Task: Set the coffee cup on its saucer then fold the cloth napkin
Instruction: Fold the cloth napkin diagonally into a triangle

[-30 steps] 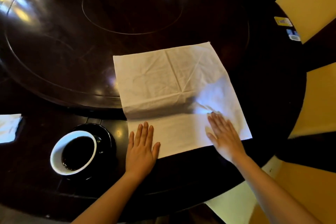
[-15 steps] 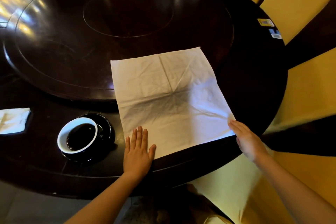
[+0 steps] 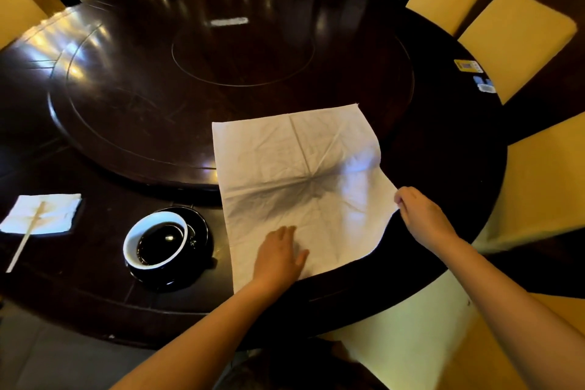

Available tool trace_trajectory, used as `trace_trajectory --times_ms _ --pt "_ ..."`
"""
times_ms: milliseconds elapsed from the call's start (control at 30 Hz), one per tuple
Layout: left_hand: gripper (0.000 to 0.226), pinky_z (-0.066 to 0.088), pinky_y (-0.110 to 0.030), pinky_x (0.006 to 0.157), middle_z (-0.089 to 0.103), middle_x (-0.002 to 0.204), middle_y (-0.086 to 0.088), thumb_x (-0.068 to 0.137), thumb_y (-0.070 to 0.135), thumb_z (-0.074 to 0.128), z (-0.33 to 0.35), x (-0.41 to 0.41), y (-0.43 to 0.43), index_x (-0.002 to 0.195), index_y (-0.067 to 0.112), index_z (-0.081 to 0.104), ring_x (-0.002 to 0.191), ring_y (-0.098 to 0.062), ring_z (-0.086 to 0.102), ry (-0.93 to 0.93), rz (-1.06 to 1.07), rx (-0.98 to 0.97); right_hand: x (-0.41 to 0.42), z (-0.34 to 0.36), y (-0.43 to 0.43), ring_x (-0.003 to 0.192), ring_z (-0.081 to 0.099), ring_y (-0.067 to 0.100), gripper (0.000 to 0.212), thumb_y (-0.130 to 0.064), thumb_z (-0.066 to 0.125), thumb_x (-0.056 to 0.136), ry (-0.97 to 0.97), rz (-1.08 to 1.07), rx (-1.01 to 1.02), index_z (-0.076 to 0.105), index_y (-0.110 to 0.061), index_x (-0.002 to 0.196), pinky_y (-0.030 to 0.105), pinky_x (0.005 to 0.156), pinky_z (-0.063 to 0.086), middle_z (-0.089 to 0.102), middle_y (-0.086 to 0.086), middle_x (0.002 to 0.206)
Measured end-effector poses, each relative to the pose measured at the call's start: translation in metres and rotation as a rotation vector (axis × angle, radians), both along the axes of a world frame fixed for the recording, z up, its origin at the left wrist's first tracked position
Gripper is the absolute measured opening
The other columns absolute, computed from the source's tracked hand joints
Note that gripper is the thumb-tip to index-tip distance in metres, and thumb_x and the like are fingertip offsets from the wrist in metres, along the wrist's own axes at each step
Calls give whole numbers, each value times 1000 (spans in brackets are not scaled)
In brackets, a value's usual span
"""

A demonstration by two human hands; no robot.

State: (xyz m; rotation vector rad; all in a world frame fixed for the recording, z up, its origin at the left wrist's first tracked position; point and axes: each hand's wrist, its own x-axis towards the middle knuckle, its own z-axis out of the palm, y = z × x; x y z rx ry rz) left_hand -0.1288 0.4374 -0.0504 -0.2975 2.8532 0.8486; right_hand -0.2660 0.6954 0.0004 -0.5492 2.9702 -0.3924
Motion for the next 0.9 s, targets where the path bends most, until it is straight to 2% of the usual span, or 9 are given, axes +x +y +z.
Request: trace_trajectory --times_ms 133,200,267,367,433,533,667,767,900 --pt "62 44 -30 88 53 132 -3 84 42 60 41 -50 19 137 21 36 109 -18 53 68 -2 379 -21 52 -69 84 56 20 16 -11 55 87 -65 152 -134 57 -12 103 30 73 46 50 -3 92" --pt "54 43 -20 68 61 117 1 82 39 64 65 -78 16 129 22 45 87 -9 55 109 125 526 -30 77 -104 86 58 19 23 -7 58 81 -98 227 -126 59 -12 103 29 76 49 56 1 94" --pt "35 39 -12 59 65 98 7 83 37 64 86 -99 3 114 21 57 77 -7 55 162 248 628 -39 99 -139 92 59 18 27 -5 55 82 -149 273 -132 61 -13 107 32 84 52 62 5 102" --pt "23 45 -15 60 64 78 11 84 42 61 110 -115 -26 90 20 66 76 -10 61 286 355 719 -53 122 -184 97 58 17 27 -3 54 86 -177 271 -197 61 -12 110 30 88 49 64 7 109" --pt "25 48 -15 62 65 79 9 82 44 62 119 -120 -47 90 21 65 76 -10 62 334 388 737 -63 132 -212 96 56 16 27 0 54 87 -169 284 -250 62 -10 110 27 83 47 63 9 110" --pt "10 47 -16 61 61 79 9 82 27 65 122 -129 -81 89 23 60 76 -10 60 353 460 662 -79 138 -253 94 60 20 31 6 54 84 -206 341 -251 62 -8 111 25 79 50 64 13 110" --pt "12 57 -37 72 67 77 3 81 13 62 118 -147 -127 77 22 68 78 -17 64 335 624 717 -106 128 -298 88 61 17 34 9 52 84 -277 408 -281 61 -8 112 18 68 51 64 15 110" --pt "9 58 -44 77 67 75 -2 79 12 64 106 -159 -157 74 18 69 77 -21 64 287 747 765 -128 105 -323 102 60 23 31 -3 52 89 -258 392 -223 59 -10 118 28 82 50 64 13 117" --pt "4 57 -46 81 71 90 -13 78 12 67 82 -174 -190 79 14 71 85 -29 66 211 879 810 -158 60 -333 124 42 33 35 -16 41 94 -228 343 63 55 -16 126 42 103 38 58 12 129"
